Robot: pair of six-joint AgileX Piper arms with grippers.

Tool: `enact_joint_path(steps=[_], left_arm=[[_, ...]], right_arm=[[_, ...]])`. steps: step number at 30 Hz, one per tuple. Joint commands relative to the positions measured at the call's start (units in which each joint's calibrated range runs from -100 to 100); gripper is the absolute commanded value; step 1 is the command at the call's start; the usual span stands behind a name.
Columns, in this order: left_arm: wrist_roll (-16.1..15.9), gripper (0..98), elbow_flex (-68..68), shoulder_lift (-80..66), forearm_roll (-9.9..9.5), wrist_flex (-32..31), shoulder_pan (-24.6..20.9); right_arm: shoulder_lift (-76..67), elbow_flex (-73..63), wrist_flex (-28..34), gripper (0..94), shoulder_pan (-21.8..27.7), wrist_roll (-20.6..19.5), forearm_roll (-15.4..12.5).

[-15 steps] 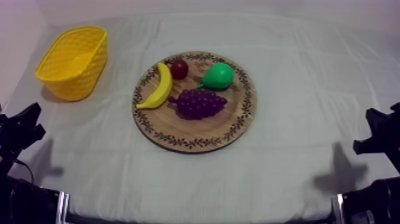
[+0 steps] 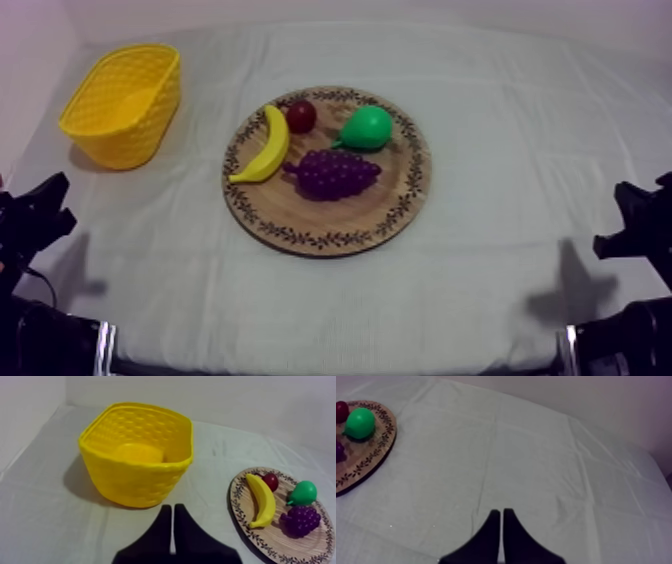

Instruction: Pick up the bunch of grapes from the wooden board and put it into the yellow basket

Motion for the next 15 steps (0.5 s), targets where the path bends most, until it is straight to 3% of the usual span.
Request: enact_joint_path(steps=[1,15], left_arm=[[-0.14,0.1,0.01,0.0,-0.03,0.04,0.57],[0.19,0.0,0.01,0.07,-0.03,0.04,11.26]], right_arm=[[0.0,-0.04,0.0,0.3,0.02,-0.02,0.03],[0.0,-0.04,0.0,0.3,0.02,-0.06,0.03]])
